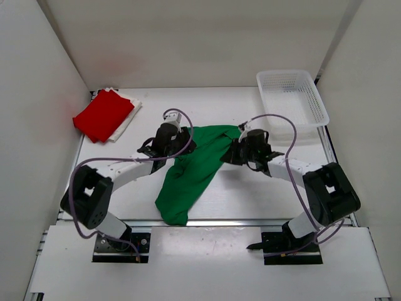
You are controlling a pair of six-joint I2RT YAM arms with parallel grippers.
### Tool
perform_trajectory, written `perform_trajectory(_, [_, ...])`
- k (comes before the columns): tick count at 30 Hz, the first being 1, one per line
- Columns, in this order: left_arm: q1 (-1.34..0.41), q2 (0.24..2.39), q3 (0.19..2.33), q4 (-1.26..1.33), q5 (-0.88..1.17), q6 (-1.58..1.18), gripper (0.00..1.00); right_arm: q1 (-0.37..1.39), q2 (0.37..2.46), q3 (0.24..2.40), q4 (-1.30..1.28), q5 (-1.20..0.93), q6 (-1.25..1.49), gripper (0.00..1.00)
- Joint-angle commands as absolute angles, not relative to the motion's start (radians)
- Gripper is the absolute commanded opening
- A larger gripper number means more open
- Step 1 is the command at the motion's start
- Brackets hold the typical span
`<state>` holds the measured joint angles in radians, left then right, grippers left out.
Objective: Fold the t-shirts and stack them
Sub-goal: Flatten out the tshirt
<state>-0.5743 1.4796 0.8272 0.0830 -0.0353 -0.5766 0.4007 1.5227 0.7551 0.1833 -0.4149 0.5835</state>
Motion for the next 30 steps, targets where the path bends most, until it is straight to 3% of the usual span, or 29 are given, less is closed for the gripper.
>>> perform_trajectory(1, [-0.548, 1.563, 0.89, 0.008, -0.066, -0.572, 0.54, 0.463, 1.459, 0.663, 0.261, -0.368, 0.586, 0.01])
perform_trajectory(11, [-0.48, 1.695, 0.883, 0.135, -0.006, -0.726, 0.53, 0.528, 1.353, 0.496, 0.276, -0.33, 0.591, 0.15])
perform_trajectory(18, [-0.497, 1.778, 0.911, 0.221, 0.041, -0.773, 0.53, 0.489, 1.312, 0.457, 0.285, -0.347, 0.584, 0.17])
perform_trajectory(21, [-0.497, 1.789, 0.899, 0.282, 0.067, -0.79, 0.47, 0.482, 1.331, 0.453, 0.287, -0.376, 0.574, 0.19])
perform_trajectory(23, [-0.503, 1.787, 0.899, 0.294, 0.049, -0.802, 0.38, 0.486, 1.345, 0.445, 0.281, -0.393, 0.566, 0.22])
perform_trajectory(30, [-0.495, 1.77, 0.926, 0.301, 0.014, -0.792, 0.16, 0.538, 1.478, 0.48, 0.334, -0.422, 0.578, 0.44])
